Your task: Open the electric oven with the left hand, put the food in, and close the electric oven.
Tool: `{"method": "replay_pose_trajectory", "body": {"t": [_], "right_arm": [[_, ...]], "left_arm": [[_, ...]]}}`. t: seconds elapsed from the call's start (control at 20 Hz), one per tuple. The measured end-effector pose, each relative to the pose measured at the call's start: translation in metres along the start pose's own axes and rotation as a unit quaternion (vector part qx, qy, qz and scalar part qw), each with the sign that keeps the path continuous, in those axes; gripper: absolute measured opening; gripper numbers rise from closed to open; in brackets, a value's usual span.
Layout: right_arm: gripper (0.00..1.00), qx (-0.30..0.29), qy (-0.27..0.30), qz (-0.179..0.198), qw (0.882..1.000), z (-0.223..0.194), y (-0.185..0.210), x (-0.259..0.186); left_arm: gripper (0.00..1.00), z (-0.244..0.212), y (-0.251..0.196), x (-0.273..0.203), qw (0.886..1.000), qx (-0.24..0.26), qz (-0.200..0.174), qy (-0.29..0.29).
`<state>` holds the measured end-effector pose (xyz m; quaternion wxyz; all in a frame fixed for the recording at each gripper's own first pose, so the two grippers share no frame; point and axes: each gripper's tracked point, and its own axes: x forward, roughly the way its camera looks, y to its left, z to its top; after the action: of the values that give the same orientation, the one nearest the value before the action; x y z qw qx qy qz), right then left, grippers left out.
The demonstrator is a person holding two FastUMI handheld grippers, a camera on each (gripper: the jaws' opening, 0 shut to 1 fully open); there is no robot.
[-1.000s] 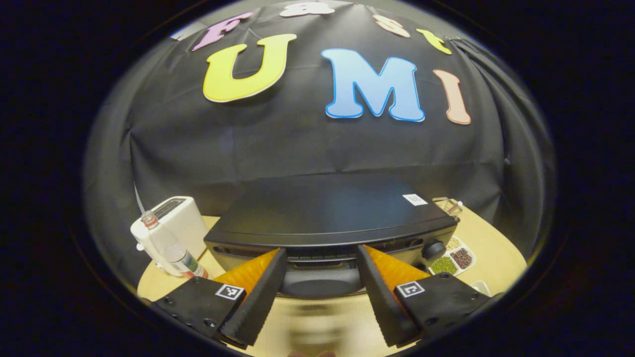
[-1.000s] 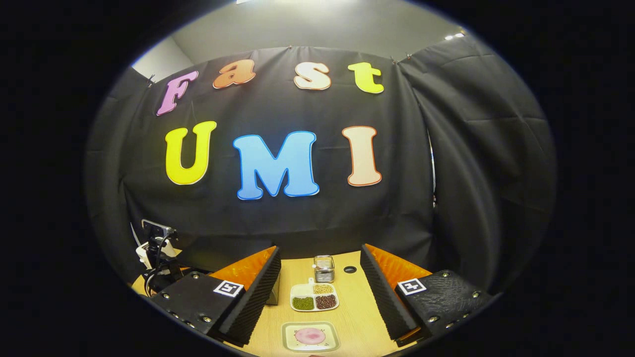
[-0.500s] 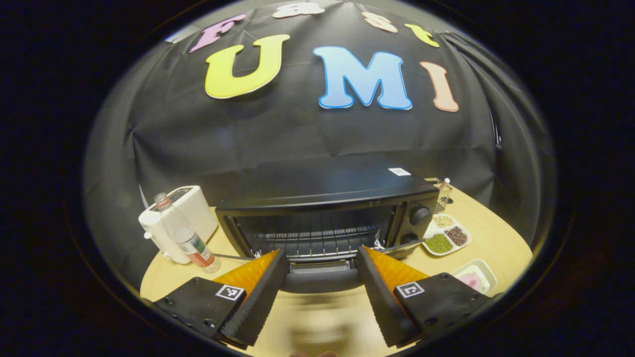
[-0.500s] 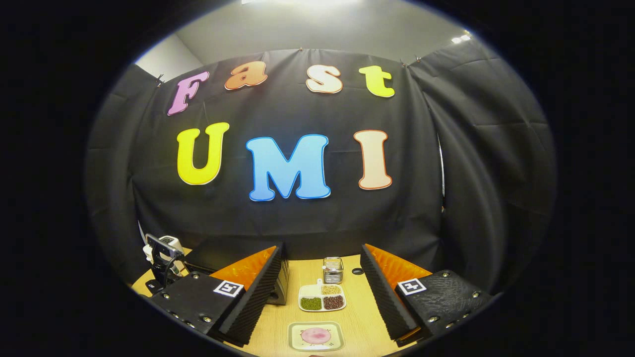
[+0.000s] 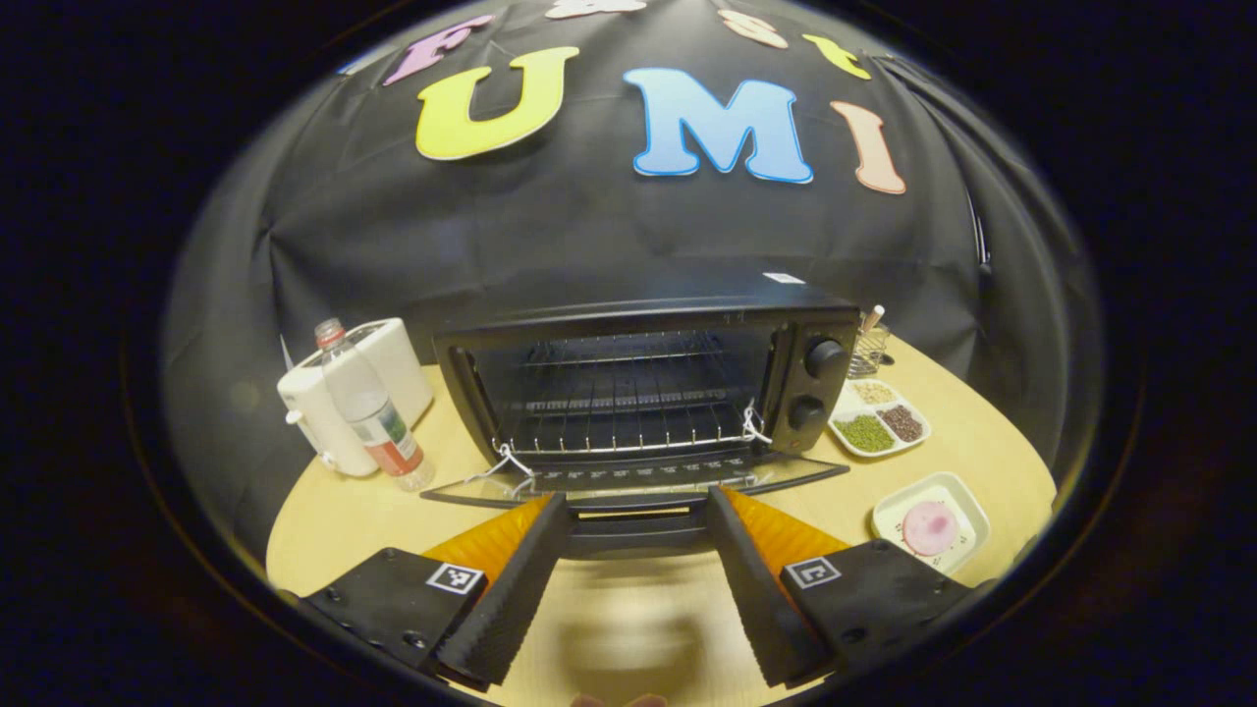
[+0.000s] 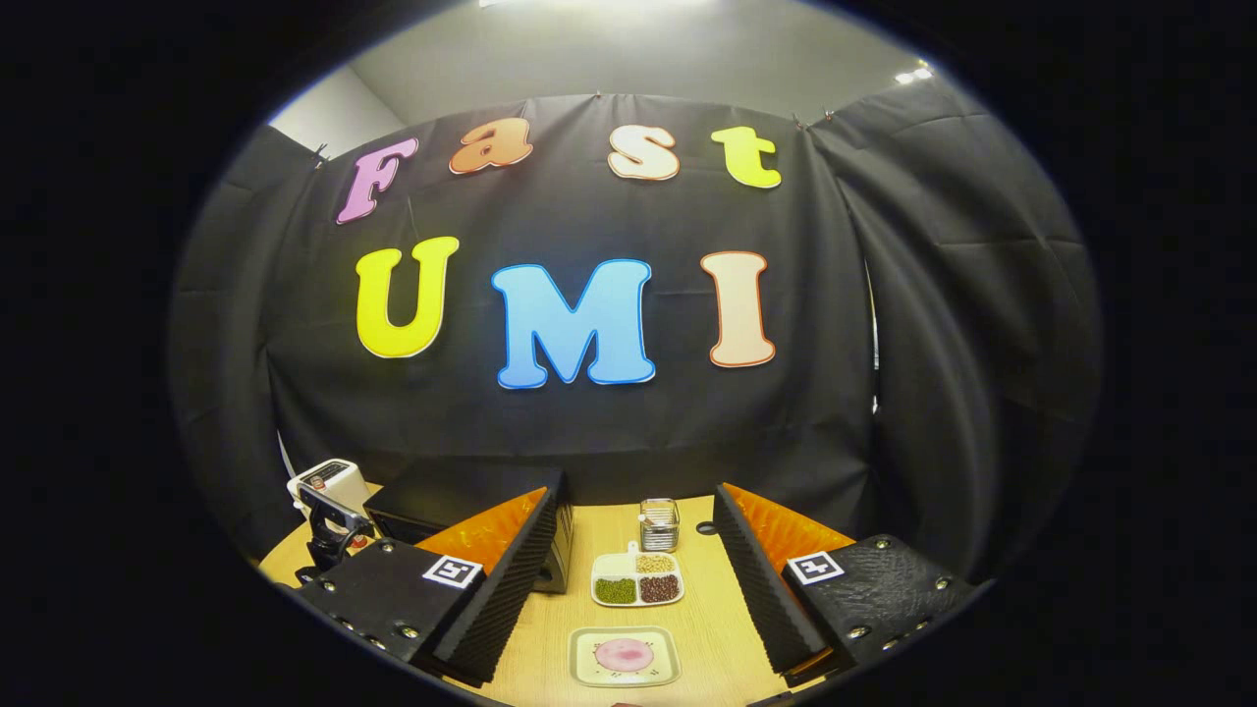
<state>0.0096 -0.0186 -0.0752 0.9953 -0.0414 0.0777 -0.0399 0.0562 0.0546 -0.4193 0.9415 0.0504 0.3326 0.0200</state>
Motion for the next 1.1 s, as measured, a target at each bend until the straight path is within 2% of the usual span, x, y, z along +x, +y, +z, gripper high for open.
{"method": "replay_pose_trajectory", "body": {"t": [0.05,0.15,0.25,0.3,0.45,0.55,0.65,0.85,1.0,1.05,1.1], "right_arm": [[0.98,0.0,0.002,0.0,1.0,-0.002,-0.001,-0.001],[0.98,0.001,0.006,0.0,1.0,-0.005,-0.003,-0.002],[0.98,0.001,0.008,0.0,1.0,-0.008,-0.005,-0.003],[0.98,0.001,0.011,0.001,1.0,-0.011,-0.006,-0.004],[0.98,0.008,0.026,0.002,1.0,-0.021,-0.013,-0.001],[0.97,0.019,0.048,0.005,0.999,-0.034,-0.017,0.001],[0.97,0.022,0.082,0.012,0.996,-0.054,-0.022,0.007],[0.98,0.029,0.161,0.037,0.986,-0.099,-0.032,0.024],[0.98,0.042,0.224,0.056,0.972,-0.137,-0.037,0.039],[0.98,0.049,0.247,0.061,0.966,-0.149,-0.038,0.043],[0.98,0.055,0.271,0.067,0.959,-0.163,-0.037,0.046]], "left_arm": [[0.99,-0.008,0.001,-0.002,1.0,-0.005,0.002,0.007],[0.92,-0.021,0.0,0.0,1.0,-0.008,0.001,0.023],[1.0,-0.033,0.0,-0.001,0.999,-0.007,0.004,0.033],[0.97,-0.034,0.002,-0.006,1.0,-0.009,0.004,0.029],[1.0,-0.02,-0.001,-0.015,1.0,-0.001,0.003,0.006],[0.97,-0.008,-0.002,-0.025,1.0,-0.001,0.003,-0.006],[1.0,0.02,-0.003,-0.042,0.999,-0.018,0.004,-0.039],[0.97,0.09,0.006,-0.093,0.992,-0.05,0.014,-0.117],[0.96,0.144,0.016,-0.135,0.982,-0.063,0.024,-0.177],[1.0,0.161,0.02,-0.15,0.978,-0.065,0.028,-0.196],[0.97,0.178,0.023,-0.166,0.974,-0.066,0.029,-0.215]]}}
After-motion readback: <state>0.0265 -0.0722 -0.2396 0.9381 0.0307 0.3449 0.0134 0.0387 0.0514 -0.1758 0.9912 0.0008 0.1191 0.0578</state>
